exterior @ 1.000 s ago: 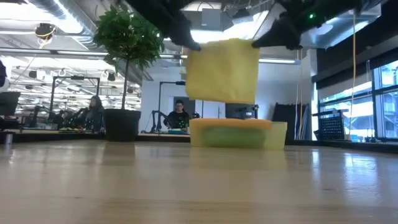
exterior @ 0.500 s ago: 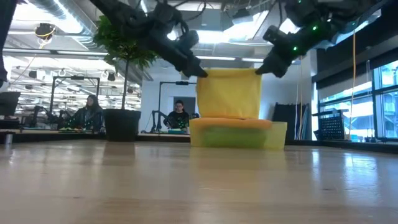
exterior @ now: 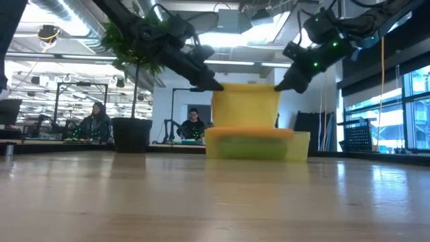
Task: Fold microfiber towels
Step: Put the folded yellow microfiber towel into the yellow bin, then return to Home Position
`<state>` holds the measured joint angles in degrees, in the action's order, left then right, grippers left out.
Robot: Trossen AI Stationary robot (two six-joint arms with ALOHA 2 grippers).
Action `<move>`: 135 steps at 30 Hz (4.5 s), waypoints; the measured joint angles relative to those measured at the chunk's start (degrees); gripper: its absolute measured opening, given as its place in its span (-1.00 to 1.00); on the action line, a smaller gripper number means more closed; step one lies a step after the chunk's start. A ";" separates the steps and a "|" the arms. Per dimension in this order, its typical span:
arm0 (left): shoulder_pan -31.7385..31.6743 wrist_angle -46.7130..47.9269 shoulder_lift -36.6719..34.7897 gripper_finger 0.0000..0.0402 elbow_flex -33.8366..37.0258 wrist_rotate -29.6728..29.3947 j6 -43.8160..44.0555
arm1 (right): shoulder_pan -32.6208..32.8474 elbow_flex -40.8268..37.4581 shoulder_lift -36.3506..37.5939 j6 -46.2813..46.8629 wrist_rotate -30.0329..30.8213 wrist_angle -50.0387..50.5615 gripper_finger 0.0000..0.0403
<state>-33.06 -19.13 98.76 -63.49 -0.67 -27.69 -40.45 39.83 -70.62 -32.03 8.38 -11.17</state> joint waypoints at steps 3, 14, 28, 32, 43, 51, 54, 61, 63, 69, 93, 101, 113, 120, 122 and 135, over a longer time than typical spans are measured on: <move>0.89 3.39 1.32 -1.00 -0.08 0.12 -0.41 | 0.19 0.00 -0.36 0.77 -2.53 3.91 -0.97; 8.24 11.23 3.17 -1.00 0.12 0.12 -2.77 | 8.54 -0.11 0.08 3.61 -5.85 17.47 -0.97; 10.95 26.11 3.17 -0.65 0.12 4.88 -1.34 | 12.15 -0.11 0.10 12.93 -15.89 25.65 -0.60; 11.41 28.12 2.64 -0.46 0.12 4.36 0.02 | 12.20 -0.11 0.10 13.62 -16.00 26.26 -0.38; 11.60 29.36 -3.78 -0.18 0.10 2.26 3.23 | 12.19 -0.11 1.73 12.46 -17.25 24.73 -0.10; 13.34 19.09 -8.50 -0.19 0.96 9.04 13.55 | 12.29 -2.08 1.69 19.88 -30.09 4.67 -0.27; 14.53 6.89 -7.05 -0.19 4.15 10.02 17.62 | 12.44 -3.62 -0.06 20.87 -32.45 -0.69 -0.37; 13.18 0.21 -1.73 -0.19 9.12 0.50 19.03 | 11.82 -5.40 -4.41 19.42 -26.77 -2.38 -0.63; 11.41 -0.76 -0.03 -0.19 9.14 -0.04 19.40 | 10.67 -5.40 -6.32 18.17 -24.31 -3.95 -0.68; 6.96 -5.79 5.73 -0.19 9.07 2.63 20.08 | 6.12 -5.38 -13.03 18.33 -25.03 -9.87 -0.70; 2.45 -11.02 10.58 -0.19 9.11 -1.81 21.03 | -0.31 -5.35 -25.82 20.21 -25.22 -20.49 -0.65; 2.86 -8.56 11.60 -0.19 9.05 -1.34 20.80 | -0.31 -5.31 -25.78 21.26 -25.39 -17.76 -0.65; 3.15 -8.18 8.31 -0.19 9.10 -1.21 19.00 | -0.31 -5.29 -22.31 20.80 -26.40 -16.07 -0.64; 4.13 -8.07 2.41 -0.19 9.10 -1.39 19.02 | -0.31 -5.27 -14.33 21.11 -26.48 -13.08 -0.52; 5.13 -8.10 0.33 -0.19 9.08 -1.41 19.02 | -0.31 -5.27 -11.15 21.49 -27.17 -11.47 -0.45; 26.03 4.80 -23.34 -0.19 9.10 1.26 26.34 | 2.95 -5.26 18.64 33.12 -44.66 -5.56 -0.53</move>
<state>-7.03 -14.33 75.42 -54.39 0.59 -1.34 -37.50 34.57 -51.99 1.10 -36.28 -16.73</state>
